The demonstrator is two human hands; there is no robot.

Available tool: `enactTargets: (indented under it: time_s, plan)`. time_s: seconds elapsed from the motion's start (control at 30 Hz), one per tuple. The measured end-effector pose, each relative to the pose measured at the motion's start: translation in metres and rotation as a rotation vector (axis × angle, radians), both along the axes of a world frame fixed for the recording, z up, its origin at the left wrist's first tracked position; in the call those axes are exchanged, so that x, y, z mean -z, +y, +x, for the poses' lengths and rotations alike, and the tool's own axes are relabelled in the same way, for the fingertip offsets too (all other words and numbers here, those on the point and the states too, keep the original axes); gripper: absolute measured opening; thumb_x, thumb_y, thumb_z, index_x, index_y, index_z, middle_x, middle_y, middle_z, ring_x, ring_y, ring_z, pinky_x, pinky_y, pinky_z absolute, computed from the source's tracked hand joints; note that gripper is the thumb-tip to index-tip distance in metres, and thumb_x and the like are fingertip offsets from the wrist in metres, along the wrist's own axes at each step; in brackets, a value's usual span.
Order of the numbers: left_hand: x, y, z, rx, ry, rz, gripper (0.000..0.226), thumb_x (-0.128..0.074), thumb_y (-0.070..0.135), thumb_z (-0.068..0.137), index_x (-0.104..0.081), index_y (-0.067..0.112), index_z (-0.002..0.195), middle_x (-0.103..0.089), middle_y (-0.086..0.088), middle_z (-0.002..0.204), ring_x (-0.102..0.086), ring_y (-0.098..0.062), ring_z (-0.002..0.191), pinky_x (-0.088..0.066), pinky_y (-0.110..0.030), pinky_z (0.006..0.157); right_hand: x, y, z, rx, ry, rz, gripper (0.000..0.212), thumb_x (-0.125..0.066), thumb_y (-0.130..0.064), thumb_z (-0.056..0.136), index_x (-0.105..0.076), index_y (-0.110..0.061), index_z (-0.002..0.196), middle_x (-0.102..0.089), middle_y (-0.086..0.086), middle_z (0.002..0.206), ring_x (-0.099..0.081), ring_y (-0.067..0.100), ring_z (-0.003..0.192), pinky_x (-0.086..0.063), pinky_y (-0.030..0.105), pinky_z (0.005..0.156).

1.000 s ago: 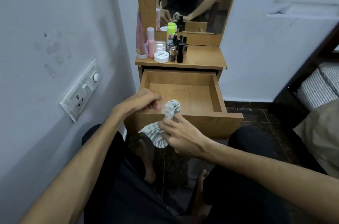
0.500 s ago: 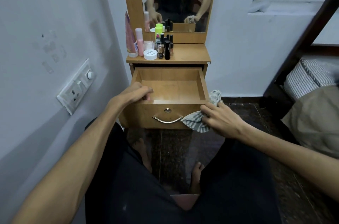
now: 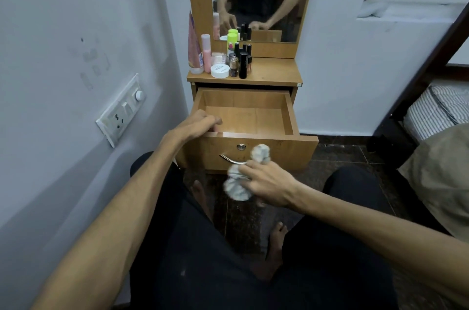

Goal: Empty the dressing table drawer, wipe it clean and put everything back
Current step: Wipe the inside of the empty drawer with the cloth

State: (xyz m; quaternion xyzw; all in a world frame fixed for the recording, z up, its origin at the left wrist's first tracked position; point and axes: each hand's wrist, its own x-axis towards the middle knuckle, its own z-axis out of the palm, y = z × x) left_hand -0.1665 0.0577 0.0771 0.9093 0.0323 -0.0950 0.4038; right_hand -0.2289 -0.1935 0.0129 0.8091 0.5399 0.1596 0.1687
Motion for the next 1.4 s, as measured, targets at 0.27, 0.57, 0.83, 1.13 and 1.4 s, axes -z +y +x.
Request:
enactTargets:
  time_s: [0.27, 0.57, 0.83, 1.13, 1.4]
  plan:
    - [0.014, 0.012, 0.006, 0.015, 0.009, -0.068, 0.047, -0.055, 0.051, 0.085, -0.074, 0.009, 0.078, -0.072, -0.005, 0.079, -0.062, -0.019, 0.078, -0.050, -0.045, 0.090, 0.016, 0.131, 0.032, -0.106, -0.073, -0.102, 0.022, -0.055, -0.020, 0.088, -0.076, -0.019, 0.090, -0.068, 0.007, 0.127, -0.064, 0.023, 0.099, -0.051, 0.036, 0.069]
    - [0.013, 0.009, 0.009, 0.022, -0.010, -0.023, 0.047, -0.051, 0.056, 0.075, -0.075, 0.016, 0.078, -0.073, -0.003, 0.091, -0.065, -0.022, 0.097, -0.043, -0.051, 0.105, 0.047, 0.048, 0.036, -0.129, -0.062, -0.204, 0.012, -0.064, -0.013, 0.086, -0.075, -0.018, 0.082, -0.069, -0.001, 0.089, -0.063, 0.017, 0.086, -0.053, 0.030, 0.062]
    - [0.006, 0.007, 0.001, 0.037, 0.027, -0.001, 0.043, -0.050, 0.056, 0.075, -0.071, 0.018, 0.077, -0.072, -0.004, 0.096, -0.064, -0.021, 0.101, -0.041, -0.053, 0.107, 0.016, -0.063, 0.041, 0.192, -0.032, -0.234, 0.006, -0.079, -0.012, 0.075, -0.076, -0.012, 0.080, -0.075, 0.003, 0.089, -0.066, 0.027, 0.088, -0.054, 0.038, 0.061]
    - [-0.005, -0.001, -0.008, 0.010, 0.047, 0.006, 0.040, -0.052, 0.048, 0.086, -0.070, 0.012, 0.089, -0.070, -0.009, 0.101, -0.064, -0.023, 0.101, -0.044, -0.045, 0.099, -0.070, -0.096, 0.033, 0.466, 0.181, -0.280, 0.017, -0.062, -0.015, 0.077, -0.074, -0.017, 0.089, -0.073, 0.005, 0.091, -0.068, 0.027, 0.092, -0.040, 0.031, 0.062]
    - [-0.007, -0.002, 0.014, 0.037, 0.116, 0.015, 0.033, -0.055, 0.034, 0.098, -0.073, 0.014, 0.080, -0.071, -0.008, 0.092, -0.064, -0.021, 0.093, -0.044, -0.033, 0.084, -0.149, -0.083, 0.062, 0.520, 0.505, 0.466, 0.018, -0.079, -0.029, 0.076, -0.082, -0.035, 0.093, -0.075, -0.021, 0.092, -0.064, 0.002, 0.079, -0.046, 0.015, 0.070]
